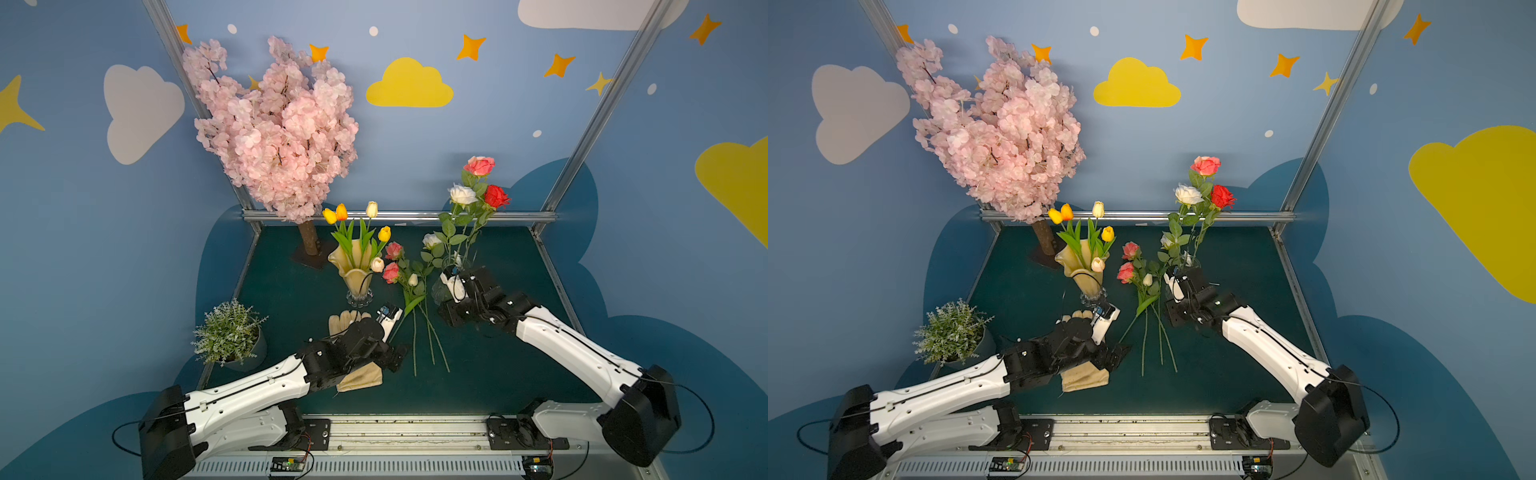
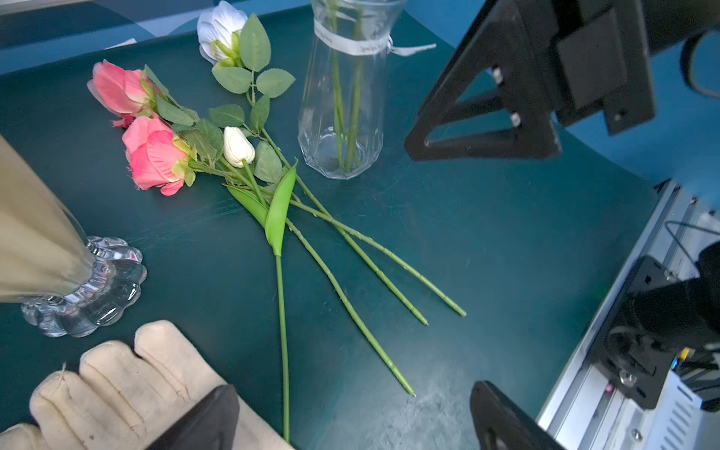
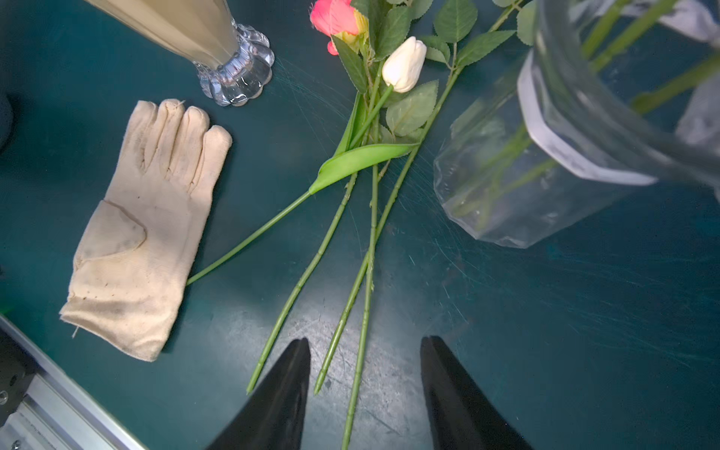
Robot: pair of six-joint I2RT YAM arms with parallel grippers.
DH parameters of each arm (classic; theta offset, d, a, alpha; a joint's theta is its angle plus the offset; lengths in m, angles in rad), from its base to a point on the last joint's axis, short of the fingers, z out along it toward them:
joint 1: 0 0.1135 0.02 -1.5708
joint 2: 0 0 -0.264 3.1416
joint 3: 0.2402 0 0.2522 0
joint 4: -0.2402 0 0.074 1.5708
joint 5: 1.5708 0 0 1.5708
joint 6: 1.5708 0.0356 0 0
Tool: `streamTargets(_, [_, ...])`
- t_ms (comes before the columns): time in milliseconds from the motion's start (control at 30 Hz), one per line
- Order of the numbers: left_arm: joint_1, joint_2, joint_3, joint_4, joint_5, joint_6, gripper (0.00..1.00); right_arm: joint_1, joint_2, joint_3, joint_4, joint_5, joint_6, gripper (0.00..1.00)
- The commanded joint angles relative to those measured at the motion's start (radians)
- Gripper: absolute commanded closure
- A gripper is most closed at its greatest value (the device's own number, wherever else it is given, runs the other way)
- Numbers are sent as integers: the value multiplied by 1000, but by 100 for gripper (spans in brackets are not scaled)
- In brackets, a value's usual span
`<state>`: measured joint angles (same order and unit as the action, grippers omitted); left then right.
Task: Arrange the flowers in different vases according to their variety
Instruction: Pick up the flower at the center of the board.
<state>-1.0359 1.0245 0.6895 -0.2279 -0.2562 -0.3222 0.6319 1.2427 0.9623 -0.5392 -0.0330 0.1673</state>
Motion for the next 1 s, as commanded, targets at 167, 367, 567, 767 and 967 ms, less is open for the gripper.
streamTargets(167, [-128, 81, -20, -122, -136, -145, 33, -57, -151, -186, 189, -50, -25, 45])
streamTargets(367, [-157, 345, 154, -186, -120, -131, 39, -69, -197, -240, 230, -2, -19, 45])
streamTargets(567, [-101, 605, 428, -389, -94, -68, 37, -78, -239, -280, 253, 19, -14, 43])
streamTargets(767, [14, 768, 611, -494, -36, 4, 36, -85, -231, -283, 269, 12, -11, 43])
streamTargets(967, [110, 902, 748, -555, 38, 59, 39, -88, -215, -284, 275, 5, -11, 43])
